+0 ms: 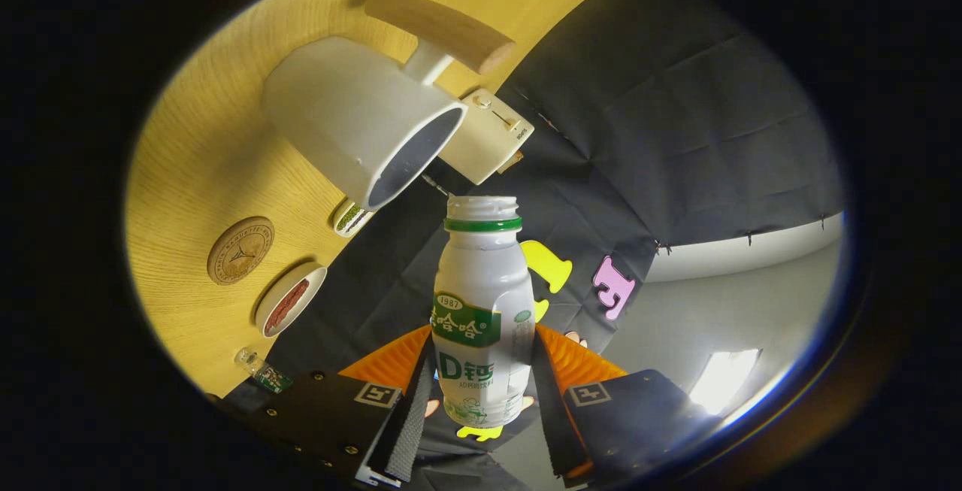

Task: Take the bottle from table, then pour the juice into the cup, finally place the bottle on the coaster

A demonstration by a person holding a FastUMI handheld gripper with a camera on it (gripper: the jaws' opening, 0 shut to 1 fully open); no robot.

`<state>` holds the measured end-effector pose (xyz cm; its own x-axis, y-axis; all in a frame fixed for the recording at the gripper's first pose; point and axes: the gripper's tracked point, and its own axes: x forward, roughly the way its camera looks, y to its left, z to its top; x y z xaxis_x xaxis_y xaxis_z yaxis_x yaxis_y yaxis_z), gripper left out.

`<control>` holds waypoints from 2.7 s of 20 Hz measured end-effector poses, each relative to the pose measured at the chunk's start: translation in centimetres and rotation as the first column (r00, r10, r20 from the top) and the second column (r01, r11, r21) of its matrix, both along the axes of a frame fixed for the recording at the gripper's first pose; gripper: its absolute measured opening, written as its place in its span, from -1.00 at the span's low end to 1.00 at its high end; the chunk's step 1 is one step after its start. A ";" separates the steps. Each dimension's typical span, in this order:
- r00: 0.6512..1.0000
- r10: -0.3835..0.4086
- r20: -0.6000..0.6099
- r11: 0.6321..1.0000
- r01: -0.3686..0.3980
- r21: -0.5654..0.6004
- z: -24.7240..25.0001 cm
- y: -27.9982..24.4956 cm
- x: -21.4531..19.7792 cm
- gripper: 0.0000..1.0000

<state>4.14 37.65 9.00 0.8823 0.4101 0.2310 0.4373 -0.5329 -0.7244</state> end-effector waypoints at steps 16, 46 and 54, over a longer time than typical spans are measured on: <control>1.000 -0.007 -0.020 0.997 0.005 -0.081 -1.1 0.1 0.4 0.33; 0.930 0.034 -0.366 0.893 0.136 0.428 -3.9 -3.4 2.1 0.33; 0.835 0.194 -0.515 0.715 0.239 0.657 -5.2 -3.5 1.7 0.34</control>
<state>5.83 34.14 3.82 0.9492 0.3094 -0.0577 -0.1214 0.1909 -0.9741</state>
